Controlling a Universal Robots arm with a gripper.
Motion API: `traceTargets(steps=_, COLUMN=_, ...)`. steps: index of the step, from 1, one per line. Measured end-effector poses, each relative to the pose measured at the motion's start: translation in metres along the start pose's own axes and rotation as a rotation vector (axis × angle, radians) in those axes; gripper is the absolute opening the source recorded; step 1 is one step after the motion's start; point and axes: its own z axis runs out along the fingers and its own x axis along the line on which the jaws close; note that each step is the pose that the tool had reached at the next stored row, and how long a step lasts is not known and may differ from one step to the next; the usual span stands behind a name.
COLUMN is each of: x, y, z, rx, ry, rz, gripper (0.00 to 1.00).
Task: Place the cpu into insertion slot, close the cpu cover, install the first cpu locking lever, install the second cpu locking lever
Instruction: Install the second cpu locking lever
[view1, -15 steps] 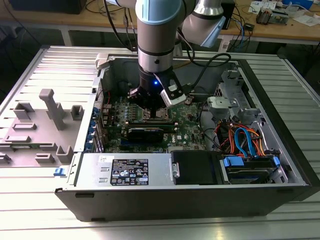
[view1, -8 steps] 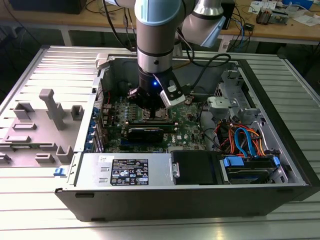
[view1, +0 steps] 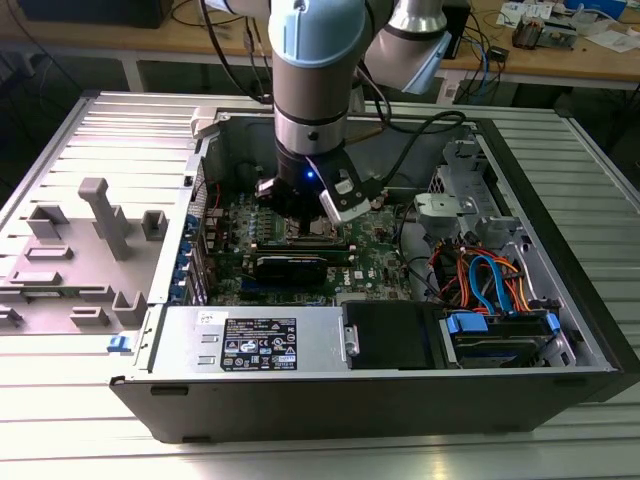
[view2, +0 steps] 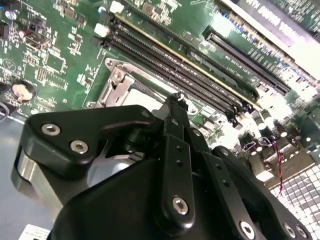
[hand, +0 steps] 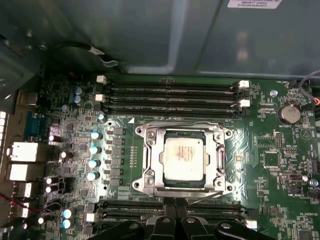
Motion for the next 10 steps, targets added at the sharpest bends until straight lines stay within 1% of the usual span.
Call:
traceTargets(steps=3, x=0.0019, y=-0.0007, z=-0.0001, rx=-0.0034, ry=-0.0001, rz=0.000, gripper=0.11)
traceTargets(steps=6, x=0.0037, y=-0.0033, z=-0.0005, rx=-0.0062, ry=-0.0003, rz=0.000, gripper=0.11)
traceTargets(steps=7, x=0.0041, y=-0.0040, z=-0.0006, rx=-0.0079, ry=-0.0003, rz=0.000, gripper=0.11)
traceTargets(steps=8, x=0.0047, y=-0.0056, z=-0.0008, rx=-0.0122, ry=-0.0004, rz=0.000, gripper=0.11)
traceTargets(steps=10, x=0.0068, y=-0.0065, z=-0.0010, rx=-0.0167, ry=-0.0006, rz=0.000, gripper=0.11)
